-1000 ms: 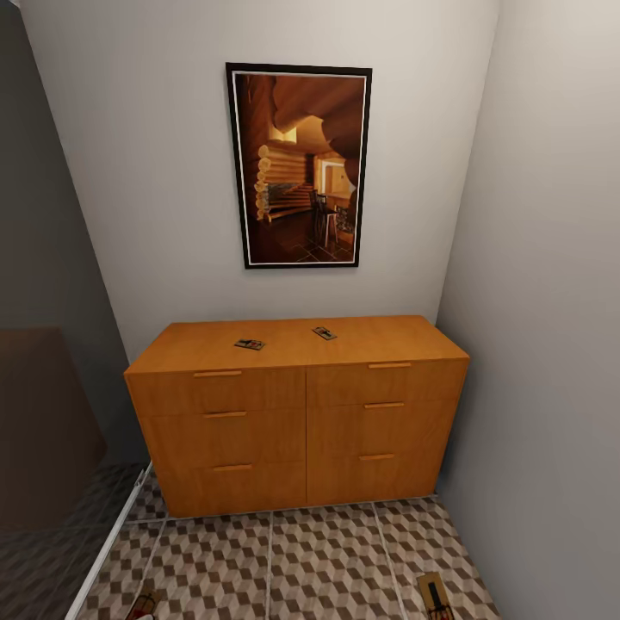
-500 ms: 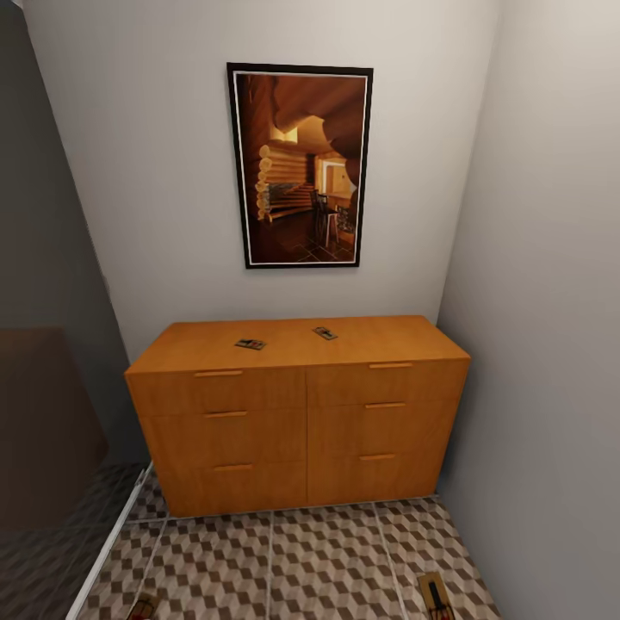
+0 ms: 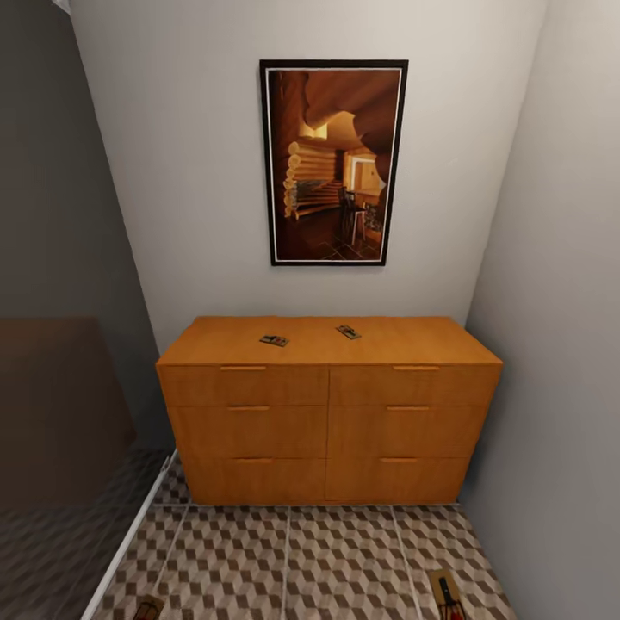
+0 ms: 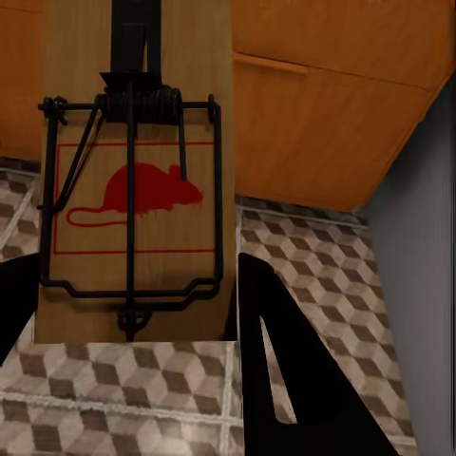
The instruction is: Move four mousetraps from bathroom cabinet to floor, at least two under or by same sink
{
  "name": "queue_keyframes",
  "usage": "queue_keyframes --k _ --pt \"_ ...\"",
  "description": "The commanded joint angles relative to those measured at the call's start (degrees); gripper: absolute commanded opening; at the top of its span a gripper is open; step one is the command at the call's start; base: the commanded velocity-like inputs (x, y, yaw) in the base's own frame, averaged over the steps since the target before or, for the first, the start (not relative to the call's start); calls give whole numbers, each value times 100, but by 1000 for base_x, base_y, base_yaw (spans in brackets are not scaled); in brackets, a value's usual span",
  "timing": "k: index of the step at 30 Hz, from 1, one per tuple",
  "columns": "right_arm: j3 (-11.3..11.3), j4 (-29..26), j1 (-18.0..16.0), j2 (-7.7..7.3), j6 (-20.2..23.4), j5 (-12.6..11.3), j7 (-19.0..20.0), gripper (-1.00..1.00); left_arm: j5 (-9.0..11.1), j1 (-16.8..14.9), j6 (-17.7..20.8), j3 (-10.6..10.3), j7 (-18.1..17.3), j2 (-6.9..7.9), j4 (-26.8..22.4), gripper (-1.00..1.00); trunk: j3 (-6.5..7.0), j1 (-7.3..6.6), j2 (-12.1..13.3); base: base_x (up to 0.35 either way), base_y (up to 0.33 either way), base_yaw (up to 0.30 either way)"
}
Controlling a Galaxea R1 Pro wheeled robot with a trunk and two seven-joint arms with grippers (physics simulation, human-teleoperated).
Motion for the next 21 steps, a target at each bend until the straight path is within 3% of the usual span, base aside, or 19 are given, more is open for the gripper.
queue_keyframes --k 1,5,11,17,21 --pt "-16 -6 2 0 -8 25 16 -100 13 -9 -29 -44 -31 -1 22 -100 -6 0 -3 0 0 64" --pt "-23 -100 -3 -7 30 34 -93 -100 -77 -4 -42 -45 -656 36 54 -100 -8 0 -3 0 0 23" --pt "-21 -235 -288 -13 549 26 -383 -100 -230 171 -48 -50 -811 107 72 -100 -8 0 -3 0 0 3" --pt "-21 -242 -636 -15 855 18 -418 -100 -976 659 -283 -50 -828 142 74 -100 -8 0 -3 0 0 0" --pt "-21 -236 -751 -27 1025 19 -406 -100 -1243 886 -413 -49 -810 196 69 -100 -8 0 -3 0 0 0"
